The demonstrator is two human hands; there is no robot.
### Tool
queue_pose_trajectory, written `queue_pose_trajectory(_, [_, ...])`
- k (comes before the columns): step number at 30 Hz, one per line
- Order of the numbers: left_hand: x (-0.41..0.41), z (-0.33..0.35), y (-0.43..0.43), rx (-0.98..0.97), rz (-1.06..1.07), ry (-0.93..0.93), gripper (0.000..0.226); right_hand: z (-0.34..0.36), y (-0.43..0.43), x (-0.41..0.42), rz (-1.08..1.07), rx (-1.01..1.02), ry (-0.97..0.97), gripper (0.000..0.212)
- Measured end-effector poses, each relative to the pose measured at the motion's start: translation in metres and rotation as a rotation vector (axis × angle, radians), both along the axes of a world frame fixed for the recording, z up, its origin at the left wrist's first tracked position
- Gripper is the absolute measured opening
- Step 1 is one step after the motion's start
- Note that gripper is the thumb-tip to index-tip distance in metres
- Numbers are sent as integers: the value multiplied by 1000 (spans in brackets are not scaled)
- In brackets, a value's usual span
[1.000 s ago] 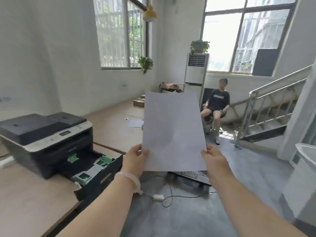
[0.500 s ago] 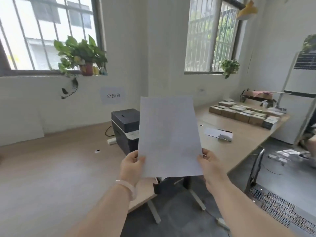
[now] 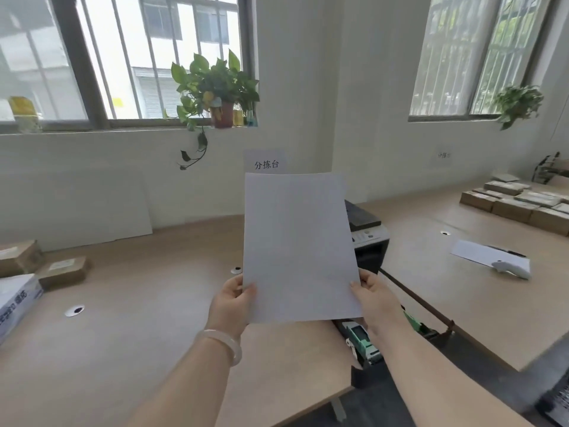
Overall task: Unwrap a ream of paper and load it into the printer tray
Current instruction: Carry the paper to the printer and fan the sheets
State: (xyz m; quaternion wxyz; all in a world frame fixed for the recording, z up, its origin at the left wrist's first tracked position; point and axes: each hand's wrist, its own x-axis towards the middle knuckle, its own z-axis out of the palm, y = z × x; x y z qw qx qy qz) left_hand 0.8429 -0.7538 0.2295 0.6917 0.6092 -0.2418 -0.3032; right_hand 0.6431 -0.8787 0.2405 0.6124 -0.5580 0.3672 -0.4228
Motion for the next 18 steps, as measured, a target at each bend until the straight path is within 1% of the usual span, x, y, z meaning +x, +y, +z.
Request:
queue_pose_trajectory(5, [28,-12,-14,18,96,24,21,-13,-37,41,102,74,34,21])
queue_pose_trajectory(9, [42,-24,-31,10,212,50,27,-18,-74,65,239,143,116,23])
queue_pose_trajectory(12, [45,-27,-46,-9,284,62,25,-12,-107,79,377,169,147,28])
queue_pose_trajectory(15, [43,-32,-60,-19,336,65,24,-4,-137,93,519,162,118,24])
queue_pose_trajectory(18, [39,-44,-68,-6,374,91,23,-5,-163,110,569,173,77,25])
